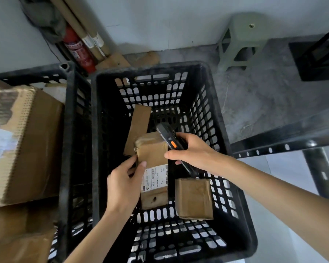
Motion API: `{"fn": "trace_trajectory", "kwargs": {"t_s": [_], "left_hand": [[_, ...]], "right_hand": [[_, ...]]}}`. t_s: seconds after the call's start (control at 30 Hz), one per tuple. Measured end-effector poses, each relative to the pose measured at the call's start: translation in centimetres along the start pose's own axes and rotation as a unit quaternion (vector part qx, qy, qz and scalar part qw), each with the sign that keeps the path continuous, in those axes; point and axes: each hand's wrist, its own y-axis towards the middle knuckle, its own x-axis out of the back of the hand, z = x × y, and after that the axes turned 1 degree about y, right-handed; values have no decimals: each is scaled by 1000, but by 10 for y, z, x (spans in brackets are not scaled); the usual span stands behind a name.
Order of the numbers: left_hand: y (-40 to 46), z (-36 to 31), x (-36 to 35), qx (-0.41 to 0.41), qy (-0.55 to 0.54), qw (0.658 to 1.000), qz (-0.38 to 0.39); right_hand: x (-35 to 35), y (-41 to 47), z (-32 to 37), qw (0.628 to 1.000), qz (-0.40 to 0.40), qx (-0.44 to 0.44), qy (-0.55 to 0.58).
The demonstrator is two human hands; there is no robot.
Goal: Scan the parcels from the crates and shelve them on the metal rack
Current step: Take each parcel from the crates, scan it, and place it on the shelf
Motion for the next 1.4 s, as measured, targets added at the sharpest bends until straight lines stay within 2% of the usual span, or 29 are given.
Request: {"fn": "trace_trajectory", "kwargs": {"t_s": [0.27,0.63,0.73,0.87,1.0,1.4], "left_hand": [[-19,-58,31,-95,-54,993,-41],[-74,-130,102,-228,-90,969,25],[-98,-145,126,-265,-100,957,58],[-129,-161,161,-308,-48,945,98],[-169,-188,190,-335,-74,928,143],[-293,-255,232,-431,-60,876,206]], "right_hand": [[16,-59,66,995,-64,68,29],[-1,-170,151,970,-177,166,16],[-12,-212,172,963,-201,176,16],[-27,-269,201,956,-234,179,16],[-41,-325,227,944,-268,188,33],[-64,-503,270,909,-352,222,16]]}}
